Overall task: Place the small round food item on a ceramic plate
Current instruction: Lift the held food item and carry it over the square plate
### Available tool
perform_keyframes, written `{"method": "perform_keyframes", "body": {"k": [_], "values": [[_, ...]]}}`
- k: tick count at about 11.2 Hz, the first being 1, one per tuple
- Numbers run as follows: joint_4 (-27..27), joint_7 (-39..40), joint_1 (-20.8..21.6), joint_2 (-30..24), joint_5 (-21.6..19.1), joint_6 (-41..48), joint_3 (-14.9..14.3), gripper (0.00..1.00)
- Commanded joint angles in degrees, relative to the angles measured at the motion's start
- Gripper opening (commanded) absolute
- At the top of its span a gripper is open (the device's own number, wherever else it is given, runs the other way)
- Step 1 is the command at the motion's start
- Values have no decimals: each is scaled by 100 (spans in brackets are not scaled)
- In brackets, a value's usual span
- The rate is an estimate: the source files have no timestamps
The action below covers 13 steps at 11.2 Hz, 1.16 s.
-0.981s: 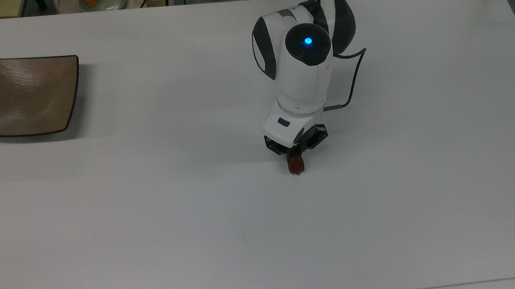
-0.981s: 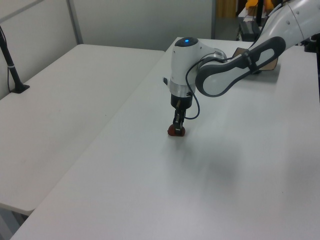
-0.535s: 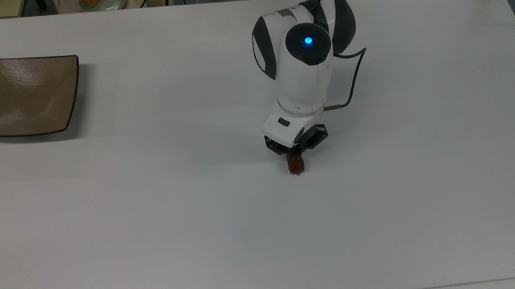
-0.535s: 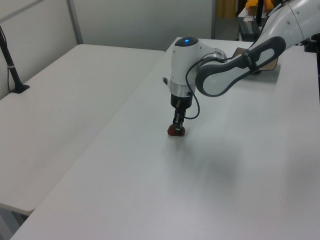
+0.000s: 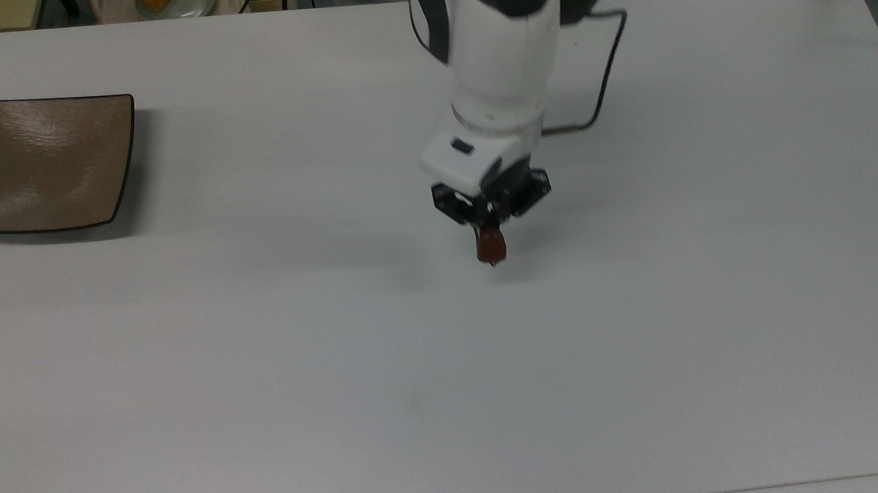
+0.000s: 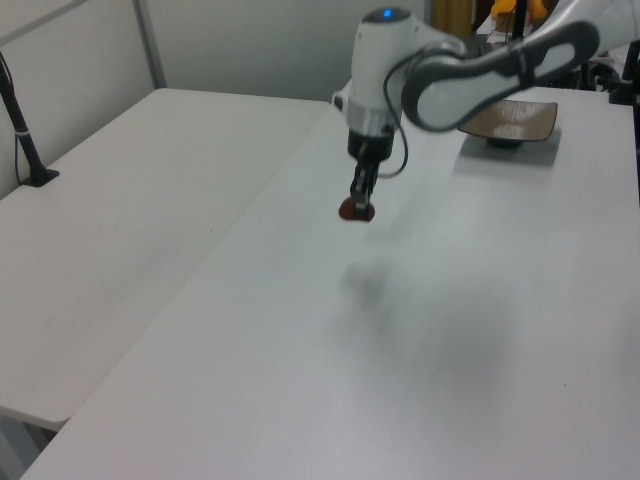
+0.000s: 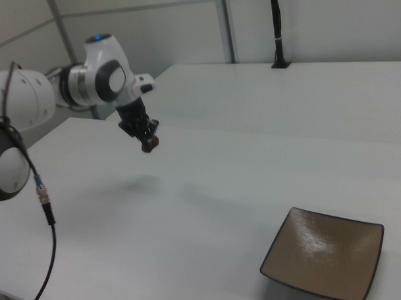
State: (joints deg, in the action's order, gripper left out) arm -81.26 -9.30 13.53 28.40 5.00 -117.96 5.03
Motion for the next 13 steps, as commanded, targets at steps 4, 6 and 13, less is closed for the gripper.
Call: {"method": "perform_keyframes", "body": {"k": [4, 6, 13], "values": [[-469, 1560, -720, -1967, -965, 1898, -396, 0], [-714, 1834, -825, -2354, -983, 1979, -547, 0], [-926, 3072, -1668, -2576, -983, 1979, -529, 0]]}}
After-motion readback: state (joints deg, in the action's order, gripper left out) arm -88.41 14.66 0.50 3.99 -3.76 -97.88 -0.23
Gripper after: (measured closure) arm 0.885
